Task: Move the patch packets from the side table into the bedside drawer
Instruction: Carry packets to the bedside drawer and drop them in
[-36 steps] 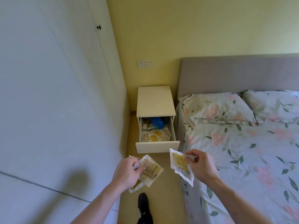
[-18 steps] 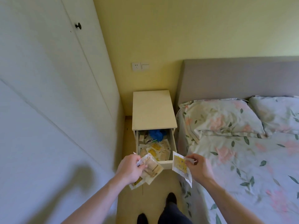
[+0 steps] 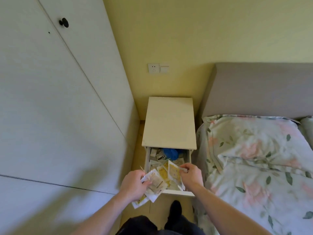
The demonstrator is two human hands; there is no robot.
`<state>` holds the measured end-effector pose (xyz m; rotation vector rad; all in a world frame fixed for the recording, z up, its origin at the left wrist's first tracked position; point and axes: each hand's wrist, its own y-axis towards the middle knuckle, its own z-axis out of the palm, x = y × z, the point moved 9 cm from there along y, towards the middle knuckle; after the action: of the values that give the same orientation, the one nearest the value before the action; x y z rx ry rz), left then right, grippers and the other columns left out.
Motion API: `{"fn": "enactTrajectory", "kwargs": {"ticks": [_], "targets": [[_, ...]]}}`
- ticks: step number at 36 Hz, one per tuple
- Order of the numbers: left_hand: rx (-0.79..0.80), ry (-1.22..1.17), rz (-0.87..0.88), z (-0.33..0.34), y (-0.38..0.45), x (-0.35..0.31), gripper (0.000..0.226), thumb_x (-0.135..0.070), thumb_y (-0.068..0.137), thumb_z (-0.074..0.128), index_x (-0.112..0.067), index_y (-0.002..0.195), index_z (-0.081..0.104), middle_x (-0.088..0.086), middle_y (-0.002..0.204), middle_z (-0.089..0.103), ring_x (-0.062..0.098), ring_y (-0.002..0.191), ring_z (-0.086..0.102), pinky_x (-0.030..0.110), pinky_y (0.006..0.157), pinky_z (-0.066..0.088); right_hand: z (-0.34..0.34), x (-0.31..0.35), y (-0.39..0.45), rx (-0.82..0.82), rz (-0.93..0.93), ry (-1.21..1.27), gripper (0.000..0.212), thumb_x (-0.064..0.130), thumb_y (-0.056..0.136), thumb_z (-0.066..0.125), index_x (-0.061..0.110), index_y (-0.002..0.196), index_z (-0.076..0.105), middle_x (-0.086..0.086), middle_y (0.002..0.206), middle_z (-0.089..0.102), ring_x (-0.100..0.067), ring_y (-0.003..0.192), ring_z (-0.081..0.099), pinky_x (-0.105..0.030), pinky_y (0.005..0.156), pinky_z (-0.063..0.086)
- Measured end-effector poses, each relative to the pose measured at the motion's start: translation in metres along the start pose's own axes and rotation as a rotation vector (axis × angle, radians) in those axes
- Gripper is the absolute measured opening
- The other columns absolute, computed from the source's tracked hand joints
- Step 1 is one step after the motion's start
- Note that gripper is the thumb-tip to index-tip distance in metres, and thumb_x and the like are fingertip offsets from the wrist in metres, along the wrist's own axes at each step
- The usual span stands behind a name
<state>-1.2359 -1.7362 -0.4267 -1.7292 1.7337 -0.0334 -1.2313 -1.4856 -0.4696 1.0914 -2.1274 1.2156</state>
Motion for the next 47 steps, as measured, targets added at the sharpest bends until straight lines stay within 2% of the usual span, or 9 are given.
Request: {"fn": "enactTrajectory", "kwargs": {"ticks": [8, 13, 18, 26, 32, 36, 39, 42, 47], "targets": [[-0.001, -0.009, -0.053, 0.001, 0.040, 0.003, 0.025, -0.048, 0.092, 0.064, -0.027, 0.079, 0.062, -0.008, 0.076, 0.064, 0.008, 0.069, 0.062, 0.033, 0.062, 0.056, -0.003, -0.001, 0.049, 0.009, 0.093, -0.024, 0.018, 0.011, 0.089, 0.057, 0.023, 0.092, 0.070, 0.004, 0.088, 0.068, -0.007, 0.077, 0.060, -0.018, 0.055, 0.043], [0.061, 0.001, -0.049, 0.010, 0.064, -0.001, 0.032, -0.047, 0.091, 0.066, -0.021, 0.074, 0.064, -0.004, 0.071, 0.063, 0.008, 0.057, 0.054, 0.025, 0.051, 0.041, -0.020, -0.016, 0.059, -0.025, 0.145, -0.057, 0.018, 0.011, 0.089, 0.058, 0.025, 0.089, 0.070, 0.005, 0.087, 0.069, -0.006, 0.075, 0.059, -0.017, 0.052, 0.041], [0.150, -0.019, -0.027, 0.026, 0.088, -0.010, 0.040, -0.048, 0.090, 0.067, -0.022, 0.064, 0.053, -0.008, 0.062, 0.051, 0.008, 0.051, 0.042, 0.023, 0.051, 0.036, -0.035, -0.036, 0.057, -0.044, 0.191, -0.049, 0.017, 0.016, 0.085, 0.058, 0.028, 0.083, 0.070, 0.009, 0.082, 0.070, -0.010, 0.078, 0.064, -0.030, 0.069, 0.055], [0.254, -0.013, 0.049, 0.056, 0.134, -0.037, 0.027, -0.048, 0.089, 0.068, -0.022, 0.084, 0.068, -0.003, 0.076, 0.070, 0.007, 0.050, 0.057, 0.029, 0.057, 0.054, -0.050, -0.059, 0.055, -0.114, 0.249, -0.003, 0.016, 0.018, 0.087, 0.062, 0.032, 0.082, 0.069, 0.010, 0.083, 0.070, -0.013, 0.081, 0.065, -0.032, 0.074, 0.056], [0.351, 0.015, -0.020, 0.082, 0.149, -0.017, 0.031, -0.050, 0.083, 0.075, -0.020, 0.090, 0.074, -0.001, 0.077, 0.073, 0.015, 0.061, 0.068, 0.033, 0.055, 0.056, -0.053, -0.083, 0.057, -0.129, 0.309, 0.034, 0.012, 0.020, 0.087, 0.064, 0.031, 0.086, 0.071, 0.006, 0.085, 0.071, -0.016, 0.082, 0.066, -0.033, 0.072, 0.057], [0.356, -0.020, -0.083, 0.081, 0.141, 0.003, 0.030, -0.048, 0.086, 0.073, -0.019, 0.094, 0.073, -0.009, 0.066, 0.063, 0.013, 0.050, 0.055, 0.028, 0.050, 0.046, -0.049, -0.087, 0.058, -0.124, 0.319, 0.009, 0.010, 0.024, 0.088, 0.065, 0.032, 0.086, 0.071, 0.005, 0.084, 0.071, -0.016, 0.082, 0.066, -0.029, 0.067, 0.052], [0.343, -0.084, -0.150, 0.072, 0.132, 0.016, 0.016, -0.045, 0.088, 0.072, -0.029, 0.091, 0.072, -0.004, 0.076, 0.074, 0.012, 0.055, 0.066, 0.028, 0.053, 0.054, -0.041, -0.091, 0.063, -0.091, 0.345, -0.001, 0.011, 0.026, 0.086, 0.064, 0.033, 0.083, 0.071, 0.006, 0.083, 0.071, -0.018, 0.089, 0.065, -0.034, 0.077, 0.055], [0.281, -0.151, -0.223, 0.059, 0.125, 0.038, 0.028, -0.045, 0.088, 0.071, -0.019, 0.079, 0.068, 0.000, 0.067, 0.066, 0.009, 0.051, 0.052, 0.023, 0.049, 0.040, -0.029, -0.089, 0.074, -0.050, 0.336, -0.037, 0.013, 0.030, 0.085, 0.060, 0.037, 0.081, 0.071, 0.014, 0.078, 0.070, -0.016, 0.090, 0.063, -0.040, 0.090, 0.052], [0.192, -0.273, -0.327, 0.037, 0.109, 0.061, 0.029, -0.040, 0.087, 0.072, -0.013, 0.077, 0.071, 0.004, 0.071, 0.070, 0.016, 0.061, 0.063, 0.031, 0.058, 0.047, -0.008, -0.057, 0.090, -0.011, 0.329, 0.048, 0.016, 0.023, 0.093, 0.058, 0.026, 0.092, 0.073, 0.006, 0.086, 0.071, -0.010, 0.080, 0.065, -0.026, 0.070, 0.054]]}}
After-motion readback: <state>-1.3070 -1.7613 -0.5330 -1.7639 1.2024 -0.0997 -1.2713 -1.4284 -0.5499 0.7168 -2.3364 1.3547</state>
